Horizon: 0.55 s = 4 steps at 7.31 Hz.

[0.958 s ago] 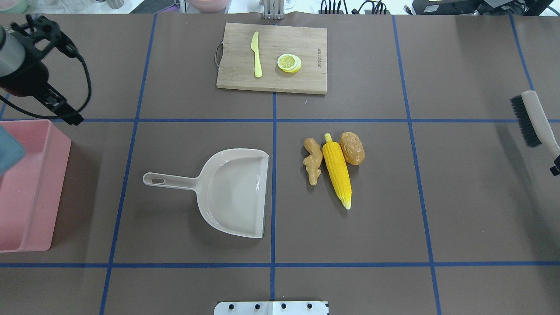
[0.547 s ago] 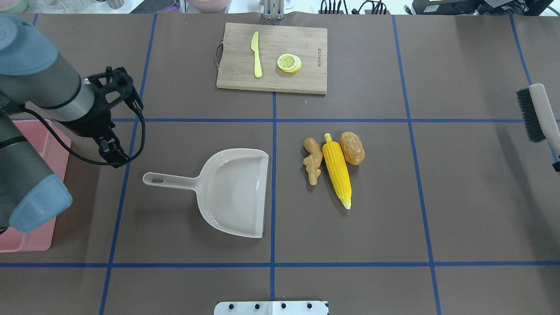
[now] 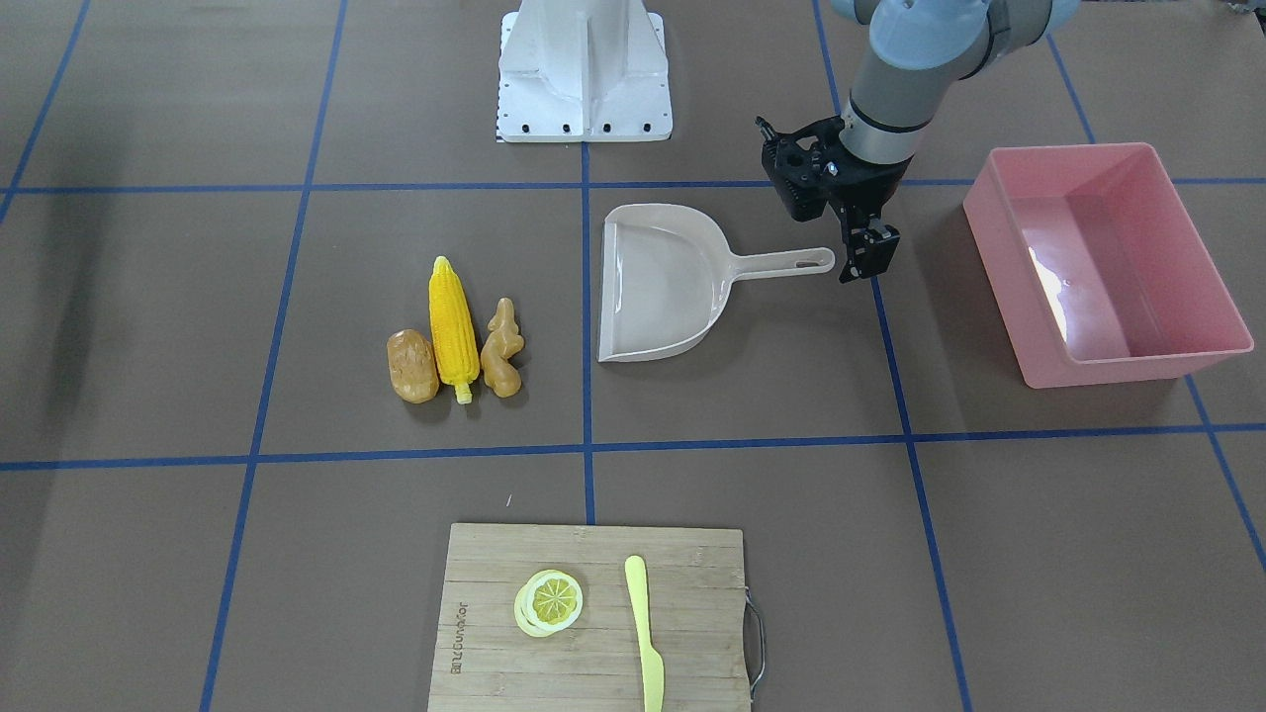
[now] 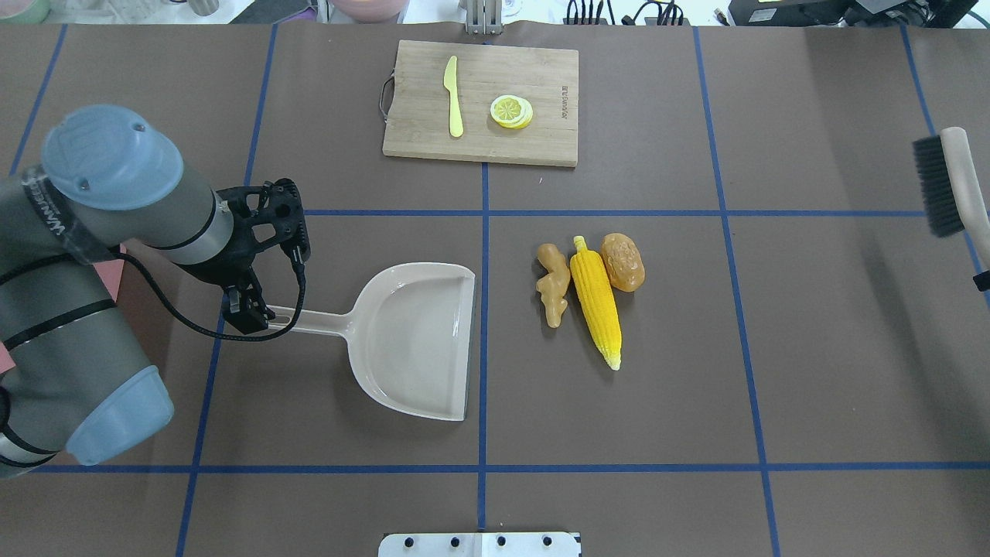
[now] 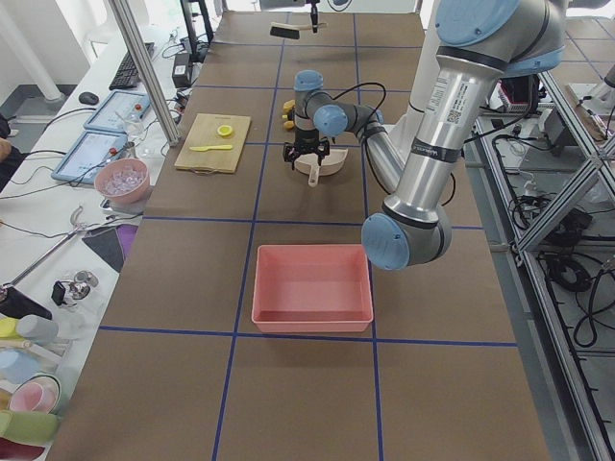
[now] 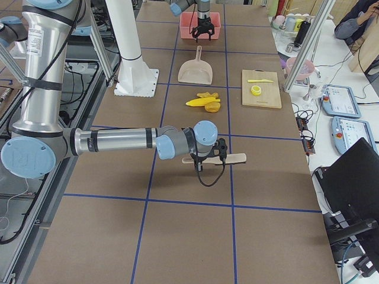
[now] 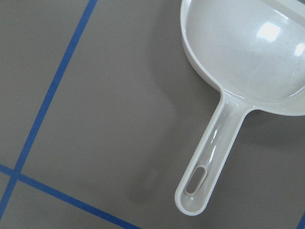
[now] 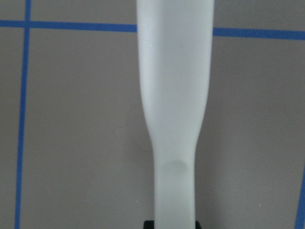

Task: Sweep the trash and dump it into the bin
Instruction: 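Move left gripper to the white dustpan handle while right brings the brush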

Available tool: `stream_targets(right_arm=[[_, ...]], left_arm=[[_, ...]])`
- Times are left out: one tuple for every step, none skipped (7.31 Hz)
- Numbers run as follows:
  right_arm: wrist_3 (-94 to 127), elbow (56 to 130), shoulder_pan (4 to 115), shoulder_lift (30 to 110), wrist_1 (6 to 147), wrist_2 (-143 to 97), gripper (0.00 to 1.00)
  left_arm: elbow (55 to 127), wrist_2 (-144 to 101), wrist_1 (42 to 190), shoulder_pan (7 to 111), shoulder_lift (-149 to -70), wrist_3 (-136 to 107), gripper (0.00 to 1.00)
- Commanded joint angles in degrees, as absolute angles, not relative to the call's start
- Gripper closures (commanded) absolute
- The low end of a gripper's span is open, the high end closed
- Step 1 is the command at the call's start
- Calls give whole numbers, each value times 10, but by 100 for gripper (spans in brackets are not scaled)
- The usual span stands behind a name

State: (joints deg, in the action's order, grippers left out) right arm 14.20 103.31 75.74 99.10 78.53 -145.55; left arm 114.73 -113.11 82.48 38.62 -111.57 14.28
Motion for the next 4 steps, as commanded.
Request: stream_targets(right_arm=[[139,1015,741,958,789,-1502,100],[166,1007,737,941,786,-1539,100],[216,1016,737,942,784,-1542,100],[261,1040,730,941,783,-1557,100]], left_arm=[[1113,-1128,838,345,-1133,154,1],[1103,-1129,838,339,-1139,155,1],[1101,-1129,839,330,-1142,155,1],[1095,-1128,840,323,-1142,155,1]])
